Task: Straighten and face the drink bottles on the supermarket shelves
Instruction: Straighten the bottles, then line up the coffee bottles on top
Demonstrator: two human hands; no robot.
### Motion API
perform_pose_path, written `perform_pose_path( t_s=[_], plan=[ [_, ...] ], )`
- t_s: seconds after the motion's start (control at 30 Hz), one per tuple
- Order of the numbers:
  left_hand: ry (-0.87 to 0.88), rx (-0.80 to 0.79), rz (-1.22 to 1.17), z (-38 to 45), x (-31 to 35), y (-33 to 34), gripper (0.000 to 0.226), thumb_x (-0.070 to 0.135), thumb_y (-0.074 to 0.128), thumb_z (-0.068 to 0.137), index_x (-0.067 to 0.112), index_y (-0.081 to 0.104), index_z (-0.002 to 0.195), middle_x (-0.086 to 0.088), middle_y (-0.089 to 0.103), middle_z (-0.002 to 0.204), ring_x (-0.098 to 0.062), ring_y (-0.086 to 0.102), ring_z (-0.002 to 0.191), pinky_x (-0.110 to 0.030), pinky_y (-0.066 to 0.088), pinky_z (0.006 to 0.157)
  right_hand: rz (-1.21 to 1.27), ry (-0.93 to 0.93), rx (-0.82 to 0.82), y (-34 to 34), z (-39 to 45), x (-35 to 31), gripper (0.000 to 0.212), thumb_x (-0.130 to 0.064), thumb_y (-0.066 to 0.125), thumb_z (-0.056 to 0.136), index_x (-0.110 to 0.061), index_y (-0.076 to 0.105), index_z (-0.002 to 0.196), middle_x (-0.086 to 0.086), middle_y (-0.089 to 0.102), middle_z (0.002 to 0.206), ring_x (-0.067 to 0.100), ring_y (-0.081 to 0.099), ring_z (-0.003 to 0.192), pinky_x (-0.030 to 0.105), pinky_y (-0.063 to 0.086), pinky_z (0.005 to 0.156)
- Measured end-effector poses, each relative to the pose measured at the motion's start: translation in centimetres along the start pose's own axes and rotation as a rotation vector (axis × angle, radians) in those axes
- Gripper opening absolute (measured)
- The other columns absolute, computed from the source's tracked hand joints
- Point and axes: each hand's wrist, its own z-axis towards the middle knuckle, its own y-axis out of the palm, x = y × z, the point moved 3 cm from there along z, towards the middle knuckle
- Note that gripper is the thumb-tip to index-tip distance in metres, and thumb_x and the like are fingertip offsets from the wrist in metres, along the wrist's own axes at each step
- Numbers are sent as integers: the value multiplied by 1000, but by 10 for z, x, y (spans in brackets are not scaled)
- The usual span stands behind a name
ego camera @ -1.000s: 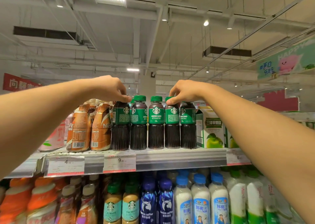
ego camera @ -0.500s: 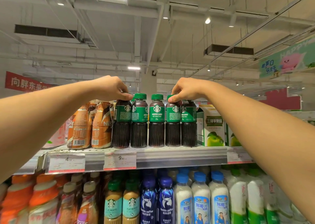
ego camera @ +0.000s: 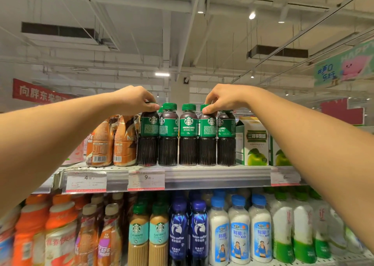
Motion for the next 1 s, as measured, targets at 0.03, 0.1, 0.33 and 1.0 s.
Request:
perform_pose_path(
  t_s=[0.03,0.1,0.33,1.0],
  plan=[
    [-4,-4,-7,-1,0,0,41,47,53,99,19,68,126,-5,71,119,-21,63,97,-29,46,73,29,12,-13,-1,-3,2,50,-57,65,93,-20,67,127,-6,64,115,18,60,108,38,46,88],
    [-19,-12,-16,-2,0,-1,42,48,54,99,20,67,126,-4,71,119,-21,63,95,-26,46,66,45,35,-44,-4,-9,7,53,-53,67,93,-22,60,135,-7,57,122,17,55,113,37,45,94],
    [-48,-32,30,-4,0,-5,49,52,58,95,22,61,134,-7,67,129,-20,63,91,-24,47,62,123,152,-124,-3,-20,18,32,-22,70,95,-15,65,126,9,69,109,29,73,96,40,65,77],
    [-63,82,53,-19,12,-4,58,58,56,95,22,55,141,-7,62,136,-26,61,114,-35,48,89,106,172,0,4,-36,5,54,-32,70,97,-22,52,146,6,58,133,27,63,109,46,59,92]
  ],
)
